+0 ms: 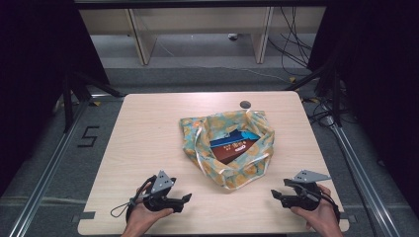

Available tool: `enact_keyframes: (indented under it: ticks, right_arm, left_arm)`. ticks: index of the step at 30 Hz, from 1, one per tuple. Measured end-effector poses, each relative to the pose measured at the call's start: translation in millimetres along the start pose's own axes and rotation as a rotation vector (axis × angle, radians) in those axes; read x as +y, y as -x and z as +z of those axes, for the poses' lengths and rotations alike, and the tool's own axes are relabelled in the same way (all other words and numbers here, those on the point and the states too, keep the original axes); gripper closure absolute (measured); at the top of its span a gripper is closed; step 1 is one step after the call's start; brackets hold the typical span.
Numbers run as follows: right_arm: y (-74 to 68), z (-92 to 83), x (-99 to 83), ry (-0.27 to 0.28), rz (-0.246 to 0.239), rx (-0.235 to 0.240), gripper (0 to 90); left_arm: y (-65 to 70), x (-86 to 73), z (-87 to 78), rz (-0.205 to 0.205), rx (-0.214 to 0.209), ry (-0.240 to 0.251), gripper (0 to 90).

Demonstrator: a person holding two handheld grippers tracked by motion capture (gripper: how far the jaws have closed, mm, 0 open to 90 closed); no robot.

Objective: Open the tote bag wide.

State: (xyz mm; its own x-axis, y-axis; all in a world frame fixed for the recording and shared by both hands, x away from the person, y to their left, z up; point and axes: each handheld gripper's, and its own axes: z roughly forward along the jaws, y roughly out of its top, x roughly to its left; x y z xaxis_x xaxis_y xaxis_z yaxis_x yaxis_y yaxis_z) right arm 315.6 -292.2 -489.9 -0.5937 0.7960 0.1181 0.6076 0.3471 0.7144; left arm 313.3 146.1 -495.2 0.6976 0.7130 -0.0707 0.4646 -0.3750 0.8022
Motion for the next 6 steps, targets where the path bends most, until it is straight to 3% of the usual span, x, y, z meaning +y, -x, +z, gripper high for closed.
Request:
enact_keyframes:
  ticks: [1,2,3,4,6]
  right_arm:
    - [0.1,0.4,-0.2,0.000,0.005,0.000,34.1]
    - [3.6,0.8,0.1,-0.005,-0.027,0.003,33.7]
    - [2.8,1.0,-0.3,-0.010,-0.025,-0.015,33.4]
    - [0.2,2.5,-1.3,-0.012,0.012,0.001,33.4]
    - [1.1,3.5,-1.2,-0.017,-0.005,-0.004,33.1]
  left_arm:
    - [-1.1,0.2,-0.3,0.010,0.004,0.002,21.1]
    - [-1.8,-0.4,0.3,-0.001,0.008,0.003,21.0]
    - [-2.3,-1.0,1.6,-0.012,0.011,0.016,21.0]
    - [-3.7,-1.1,0.6,-0.006,0.017,-0.008,20.8]
    - [-3.9,-1.3,1.9,-0.008,0.017,-0.001,20.6]
